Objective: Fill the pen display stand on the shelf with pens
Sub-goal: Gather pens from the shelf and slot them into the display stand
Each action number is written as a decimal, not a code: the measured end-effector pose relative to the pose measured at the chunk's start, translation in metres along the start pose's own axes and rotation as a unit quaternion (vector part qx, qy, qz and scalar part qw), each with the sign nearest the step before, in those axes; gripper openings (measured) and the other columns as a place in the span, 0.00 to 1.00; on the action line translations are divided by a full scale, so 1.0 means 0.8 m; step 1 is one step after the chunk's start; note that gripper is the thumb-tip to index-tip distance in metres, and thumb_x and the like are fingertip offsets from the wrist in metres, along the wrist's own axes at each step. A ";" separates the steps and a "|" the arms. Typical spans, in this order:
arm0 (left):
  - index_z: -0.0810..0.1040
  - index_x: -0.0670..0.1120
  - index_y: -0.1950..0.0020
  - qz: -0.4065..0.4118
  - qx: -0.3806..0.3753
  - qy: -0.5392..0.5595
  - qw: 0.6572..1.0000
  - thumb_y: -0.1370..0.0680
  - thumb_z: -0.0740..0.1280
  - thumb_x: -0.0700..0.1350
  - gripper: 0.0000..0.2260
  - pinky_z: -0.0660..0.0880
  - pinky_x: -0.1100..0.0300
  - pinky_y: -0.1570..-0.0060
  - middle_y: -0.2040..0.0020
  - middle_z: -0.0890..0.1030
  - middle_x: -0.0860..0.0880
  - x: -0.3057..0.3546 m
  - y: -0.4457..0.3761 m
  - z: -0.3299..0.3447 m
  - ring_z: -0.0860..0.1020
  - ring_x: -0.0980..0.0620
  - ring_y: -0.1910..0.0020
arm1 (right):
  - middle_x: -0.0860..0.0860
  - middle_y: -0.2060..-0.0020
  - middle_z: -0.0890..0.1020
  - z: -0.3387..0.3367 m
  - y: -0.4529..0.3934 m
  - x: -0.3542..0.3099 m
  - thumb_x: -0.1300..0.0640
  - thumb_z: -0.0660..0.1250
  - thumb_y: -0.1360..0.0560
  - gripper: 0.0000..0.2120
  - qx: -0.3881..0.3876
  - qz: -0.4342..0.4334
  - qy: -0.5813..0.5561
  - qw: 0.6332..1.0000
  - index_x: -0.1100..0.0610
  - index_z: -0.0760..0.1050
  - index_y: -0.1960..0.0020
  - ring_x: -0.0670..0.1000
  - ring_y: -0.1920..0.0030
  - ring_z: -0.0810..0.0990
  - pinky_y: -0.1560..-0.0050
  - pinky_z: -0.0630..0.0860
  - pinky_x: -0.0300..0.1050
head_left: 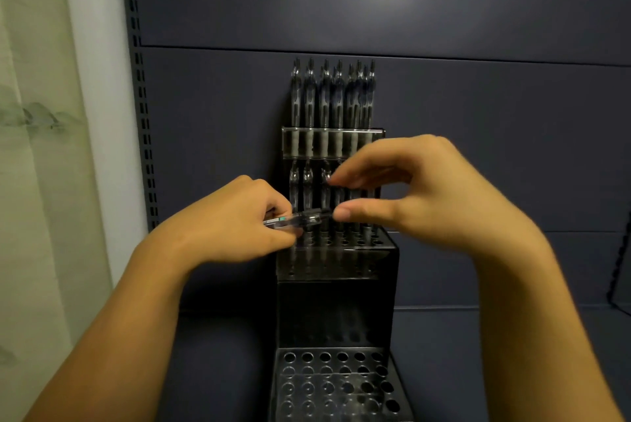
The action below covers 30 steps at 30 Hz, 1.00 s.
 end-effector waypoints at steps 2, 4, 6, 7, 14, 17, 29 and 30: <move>0.81 0.48 0.66 0.008 -0.002 -0.004 1.000 0.23 0.71 0.51 0.13 0.64 0.61 0.73 0.73 0.75 0.49 0.004 -0.002 0.003 0.68 0.57 0.75 | 0.39 0.53 0.85 0.014 -0.006 -0.003 0.44 0.80 0.35 0.19 -0.027 -0.030 0.030 0.999 0.46 0.85 0.46 0.38 0.48 0.82 0.44 0.80 0.40; 0.81 0.48 0.65 0.015 -0.003 -0.002 1.000 0.24 0.71 0.50 0.11 0.64 0.61 0.73 0.71 0.76 0.47 0.007 -0.003 0.004 0.68 0.57 0.75 | 0.40 0.52 0.84 0.025 -0.011 -0.003 0.44 0.81 0.34 0.19 -0.048 -0.051 0.058 0.996 0.45 0.85 0.45 0.39 0.47 0.81 0.45 0.80 0.42; 0.83 0.49 0.64 0.022 -0.009 0.013 1.000 0.24 0.71 0.52 0.11 0.64 0.61 0.73 0.71 0.77 0.47 0.009 -0.003 0.004 0.69 0.57 0.75 | 0.41 0.53 0.84 0.033 -0.014 -0.002 0.45 0.80 0.33 0.16 -0.057 -0.062 0.061 0.995 0.45 0.85 0.46 0.40 0.48 0.81 0.46 0.80 0.43; 0.83 0.50 0.63 0.026 -0.013 0.019 0.999 0.24 0.71 0.54 0.11 0.64 0.61 0.73 0.70 0.77 0.47 0.009 -0.003 0.004 0.69 0.57 0.74 | 0.41 0.54 0.84 0.036 -0.016 -0.001 0.47 0.80 0.32 0.14 -0.054 -0.067 0.054 0.995 0.46 0.85 0.47 0.40 0.49 0.81 0.46 0.80 0.43; 0.80 0.46 0.66 0.021 0.009 0.047 0.999 0.25 0.70 0.53 0.14 0.64 0.57 0.70 0.72 0.73 0.48 0.011 -0.004 0.003 0.67 0.56 0.73 | 0.42 0.57 0.86 0.036 -0.020 0.005 0.52 0.80 0.30 0.08 0.004 -0.097 0.015 0.995 0.51 0.87 0.51 0.41 0.52 0.84 0.50 0.80 0.40; 0.80 0.47 0.66 0.017 0.014 0.051 0.998 0.24 0.70 0.51 0.13 0.63 0.61 0.73 0.73 0.73 0.50 0.011 -0.003 0.002 0.67 0.58 0.74 | 0.42 0.59 0.86 0.034 -0.021 0.012 0.53 0.79 0.29 0.06 0.024 -0.074 -0.019 0.997 0.50 0.87 0.52 0.41 0.54 0.84 0.53 0.79 0.36; 0.82 0.49 0.65 -0.023 0.041 0.028 0.998 0.24 0.71 0.50 0.11 0.63 0.61 0.73 0.72 0.75 0.46 -0.011 -0.002 -0.008 0.66 0.57 0.76 | 0.63 0.60 0.85 0.000 -0.016 0.057 0.68 0.71 0.26 0.06 0.161 0.091 -0.398 0.899 0.64 0.83 0.49 0.59 0.58 0.87 0.56 0.84 0.51; 0.81 0.48 0.66 -0.025 0.041 0.022 0.999 0.23 0.71 0.50 0.12 0.64 0.59 0.72 0.71 0.75 0.45 -0.012 -0.003 -0.008 0.67 0.56 0.75 | 0.62 0.60 0.84 -0.002 -0.015 0.058 0.68 0.71 0.26 0.07 0.167 0.098 -0.414 0.889 0.64 0.83 0.49 0.59 0.57 0.86 0.56 0.84 0.51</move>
Point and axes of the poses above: each hand's wrist, its own y-axis away from the middle knuckle, its own z-axis out of the palm, x = y × z, the point moved 3 cm from there along -y, towards the middle knuckle
